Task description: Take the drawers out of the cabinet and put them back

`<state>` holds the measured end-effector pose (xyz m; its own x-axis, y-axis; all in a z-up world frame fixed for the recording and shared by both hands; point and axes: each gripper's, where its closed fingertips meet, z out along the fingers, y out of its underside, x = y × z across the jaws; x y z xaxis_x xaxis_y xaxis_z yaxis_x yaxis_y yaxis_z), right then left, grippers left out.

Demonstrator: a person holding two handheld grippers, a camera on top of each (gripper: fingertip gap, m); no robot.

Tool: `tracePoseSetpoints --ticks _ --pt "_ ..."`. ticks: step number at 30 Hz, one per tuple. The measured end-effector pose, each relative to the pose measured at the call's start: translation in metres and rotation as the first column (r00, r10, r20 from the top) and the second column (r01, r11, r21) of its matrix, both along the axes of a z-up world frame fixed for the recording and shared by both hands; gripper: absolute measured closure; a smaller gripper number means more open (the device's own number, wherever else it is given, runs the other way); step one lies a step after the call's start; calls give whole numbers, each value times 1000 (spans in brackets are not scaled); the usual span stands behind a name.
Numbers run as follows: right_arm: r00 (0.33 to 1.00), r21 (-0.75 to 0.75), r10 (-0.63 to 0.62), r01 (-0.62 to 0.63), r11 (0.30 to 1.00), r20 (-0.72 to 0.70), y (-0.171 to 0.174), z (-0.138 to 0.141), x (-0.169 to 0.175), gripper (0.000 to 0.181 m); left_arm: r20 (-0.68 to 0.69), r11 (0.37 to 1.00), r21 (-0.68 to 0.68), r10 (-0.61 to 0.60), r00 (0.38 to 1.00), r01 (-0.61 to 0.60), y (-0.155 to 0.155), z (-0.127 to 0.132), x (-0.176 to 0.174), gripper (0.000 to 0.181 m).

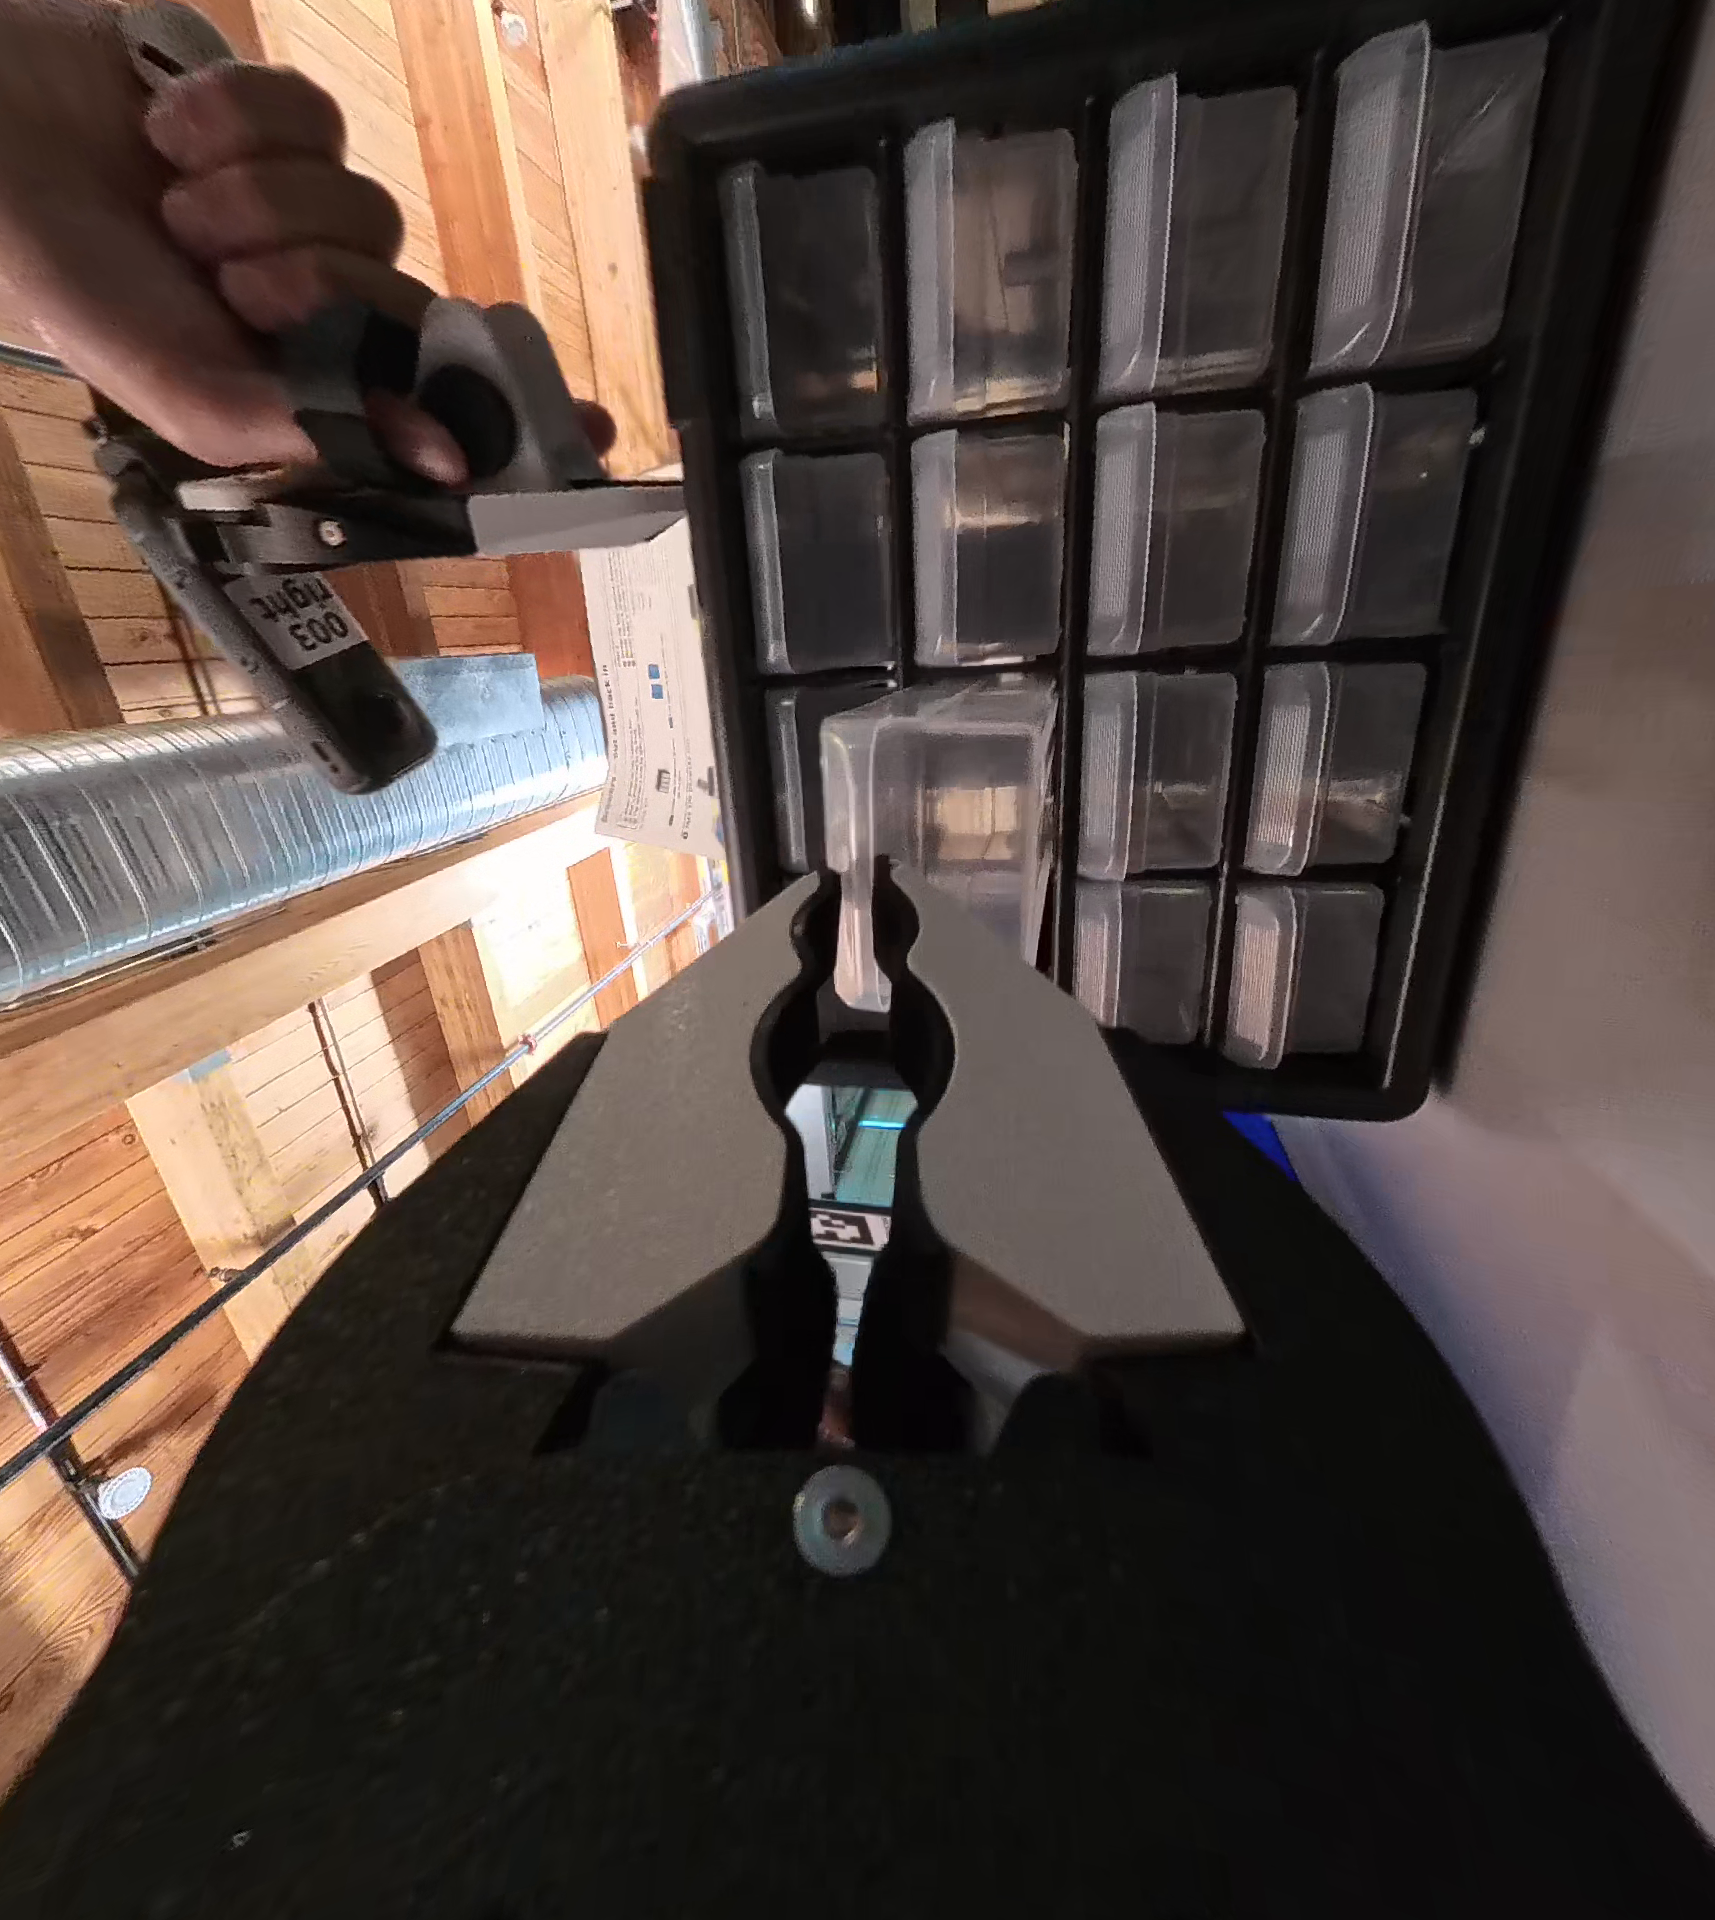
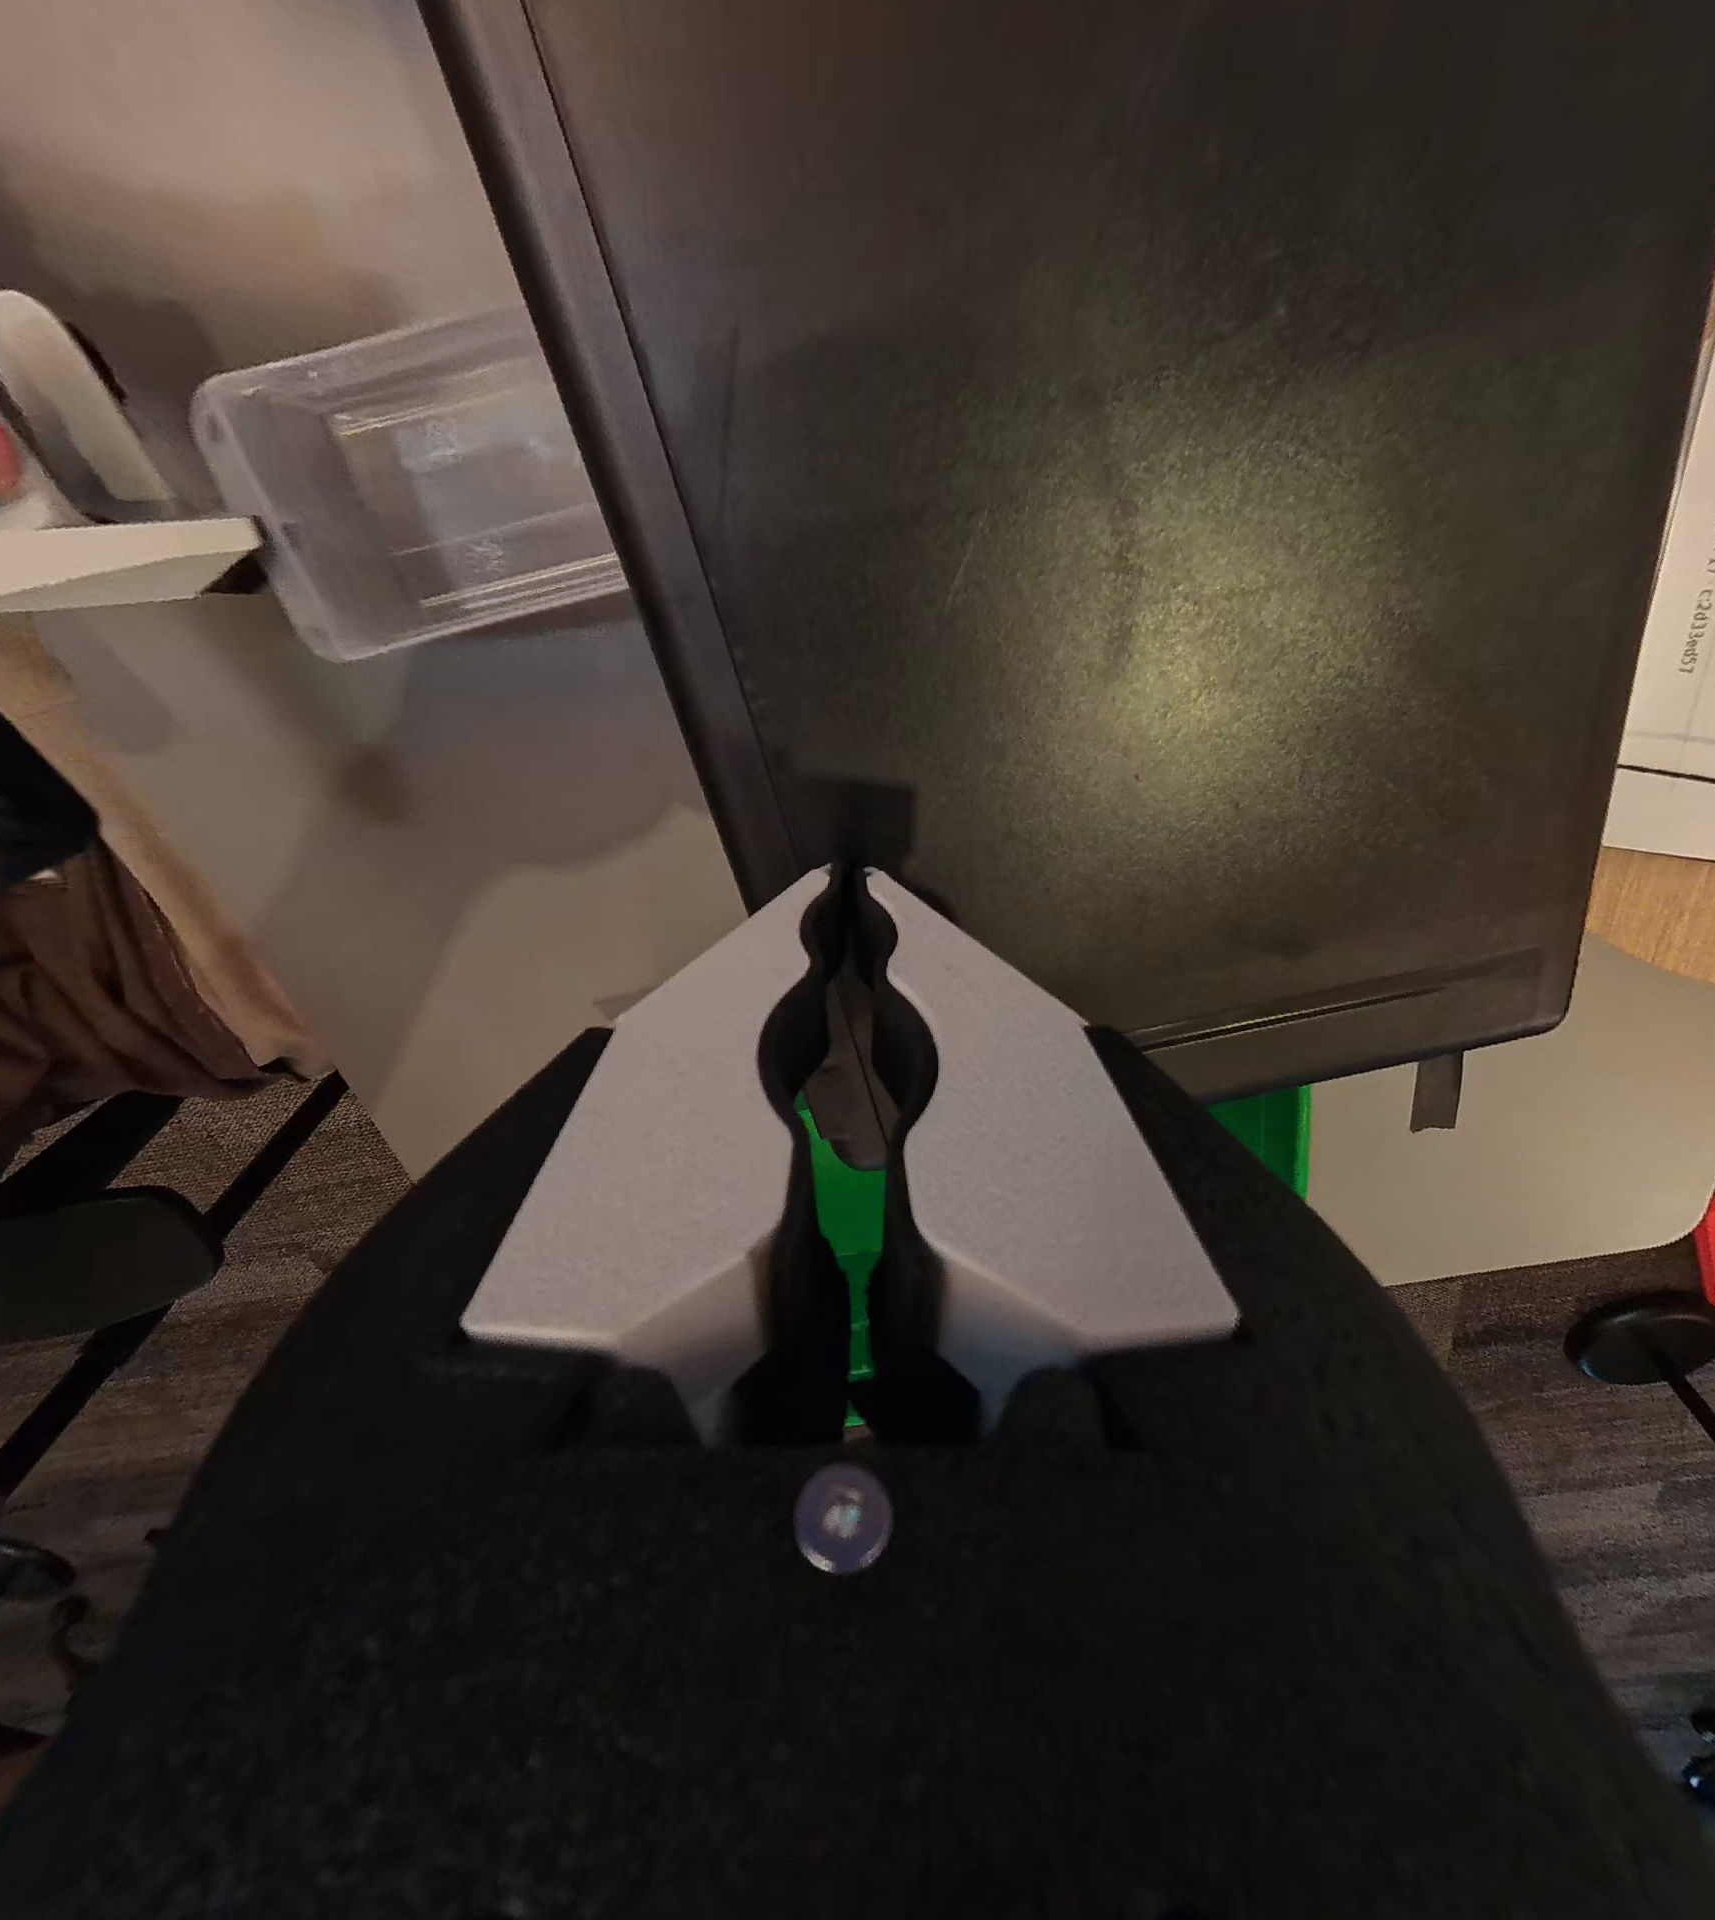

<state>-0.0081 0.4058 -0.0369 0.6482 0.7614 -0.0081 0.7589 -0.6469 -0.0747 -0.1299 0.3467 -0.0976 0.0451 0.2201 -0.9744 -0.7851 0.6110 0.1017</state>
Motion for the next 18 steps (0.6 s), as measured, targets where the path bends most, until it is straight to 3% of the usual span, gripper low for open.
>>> tracePoseSetpoints --ticks 12,18 --pt "1000 14 -2 2 1000 11 0 0 0 181 61 983 86 -165 984 160 -67 25 -37 181" --pt "1000 23 -3 3 1000 24 0 0 0 181 87 934 -10 -354 931 356 -103 5 -34 181"
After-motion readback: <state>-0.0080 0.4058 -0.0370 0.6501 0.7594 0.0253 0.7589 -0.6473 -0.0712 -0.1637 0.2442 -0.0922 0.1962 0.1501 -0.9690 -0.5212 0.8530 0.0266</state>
